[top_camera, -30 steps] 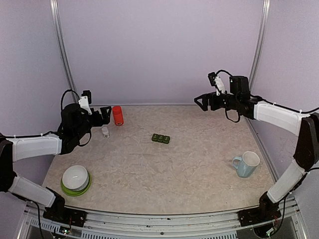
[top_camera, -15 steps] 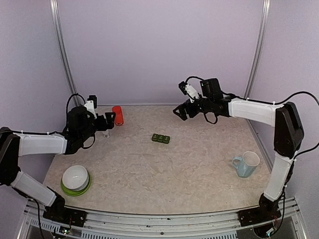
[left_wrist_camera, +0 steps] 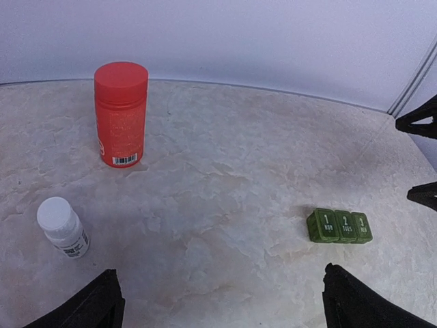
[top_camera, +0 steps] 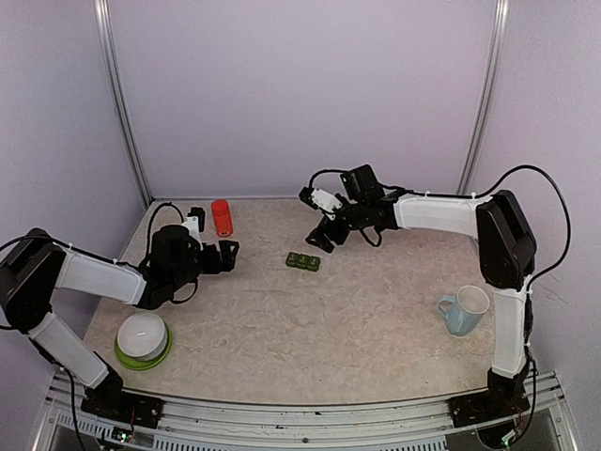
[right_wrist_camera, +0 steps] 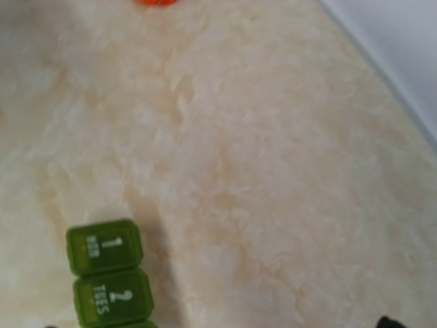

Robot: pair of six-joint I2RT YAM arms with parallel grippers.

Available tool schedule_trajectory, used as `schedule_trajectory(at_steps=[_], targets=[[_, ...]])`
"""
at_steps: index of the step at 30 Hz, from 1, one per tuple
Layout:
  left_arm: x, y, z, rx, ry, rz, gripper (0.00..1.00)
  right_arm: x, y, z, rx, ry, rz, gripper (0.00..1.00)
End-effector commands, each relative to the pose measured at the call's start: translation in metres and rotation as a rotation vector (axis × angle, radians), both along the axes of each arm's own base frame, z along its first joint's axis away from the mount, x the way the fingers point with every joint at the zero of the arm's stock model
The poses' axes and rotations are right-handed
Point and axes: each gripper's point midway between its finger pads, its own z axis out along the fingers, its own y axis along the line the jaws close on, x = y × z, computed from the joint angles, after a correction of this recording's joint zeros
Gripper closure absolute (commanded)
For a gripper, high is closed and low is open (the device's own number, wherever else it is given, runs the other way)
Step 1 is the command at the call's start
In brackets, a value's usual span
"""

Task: Sort the pills into containers
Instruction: Pick up the pill container from the center of the board.

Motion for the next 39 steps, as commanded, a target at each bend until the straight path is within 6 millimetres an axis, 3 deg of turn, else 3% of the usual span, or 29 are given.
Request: schedule_trajectory(at_steps=[1,10,19,39], targets=[[-0.002,-0.012,0.02,-0.069,-0.063,-0.037,0.01,-0.004,0.009,-0.017,-0.061,0.004,0.088,0.0],[-0.006,-0.015,0.024,-0.065,-0.085,-0.069,0.01,-0.007,0.027,-0.053,-0.081,0.076,0.163,0.0],[-0.005,-0.015,0.021,-0.059,-0.081,-0.066,0.01,-0.012,0.043,-0.07,-0.119,0.082,0.195,0.0],[-0.004,-0.016,0.017,-0.051,-0.07,-0.07,0.01,-0.009,0.04,-0.109,-0.181,0.129,0.157,0.0]])
